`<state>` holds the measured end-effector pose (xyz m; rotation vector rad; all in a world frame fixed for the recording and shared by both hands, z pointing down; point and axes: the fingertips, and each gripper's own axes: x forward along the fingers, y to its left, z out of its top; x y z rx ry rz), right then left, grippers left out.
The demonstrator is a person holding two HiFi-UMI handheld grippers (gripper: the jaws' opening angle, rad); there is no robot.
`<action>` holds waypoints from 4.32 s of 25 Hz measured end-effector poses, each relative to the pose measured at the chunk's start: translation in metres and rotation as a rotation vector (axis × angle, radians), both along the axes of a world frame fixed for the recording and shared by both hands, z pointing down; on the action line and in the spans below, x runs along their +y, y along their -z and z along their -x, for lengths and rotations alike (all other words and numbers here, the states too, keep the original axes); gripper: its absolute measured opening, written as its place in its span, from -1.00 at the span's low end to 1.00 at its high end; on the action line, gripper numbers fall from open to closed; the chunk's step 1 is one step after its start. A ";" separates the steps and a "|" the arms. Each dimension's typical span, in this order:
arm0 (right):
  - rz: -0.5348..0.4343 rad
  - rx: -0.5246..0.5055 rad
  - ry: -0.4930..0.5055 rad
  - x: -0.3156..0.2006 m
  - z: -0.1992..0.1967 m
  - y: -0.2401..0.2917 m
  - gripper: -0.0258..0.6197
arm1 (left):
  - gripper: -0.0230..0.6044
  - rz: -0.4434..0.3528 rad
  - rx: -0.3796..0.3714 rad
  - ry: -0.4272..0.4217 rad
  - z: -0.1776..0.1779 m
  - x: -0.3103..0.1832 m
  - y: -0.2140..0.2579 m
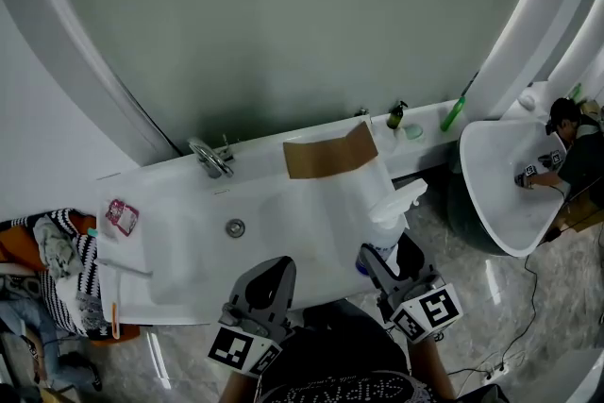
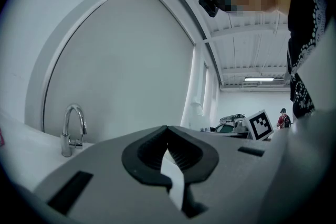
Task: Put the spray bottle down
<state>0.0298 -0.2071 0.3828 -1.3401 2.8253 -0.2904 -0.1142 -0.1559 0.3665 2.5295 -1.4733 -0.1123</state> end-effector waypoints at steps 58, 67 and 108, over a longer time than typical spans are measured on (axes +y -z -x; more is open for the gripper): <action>0.035 0.213 -0.016 -0.117 -0.001 -0.163 -0.07 | -0.92 0.065 0.000 0.055 -0.008 -0.057 -0.017; 0.061 0.220 -0.032 -0.099 -0.016 -0.168 -0.07 | -0.92 0.065 0.000 0.041 -0.014 -0.051 -0.016; -0.153 -0.023 -0.057 0.019 -0.031 0.033 -0.85 | -0.92 -0.072 0.045 -0.031 -0.026 0.013 0.027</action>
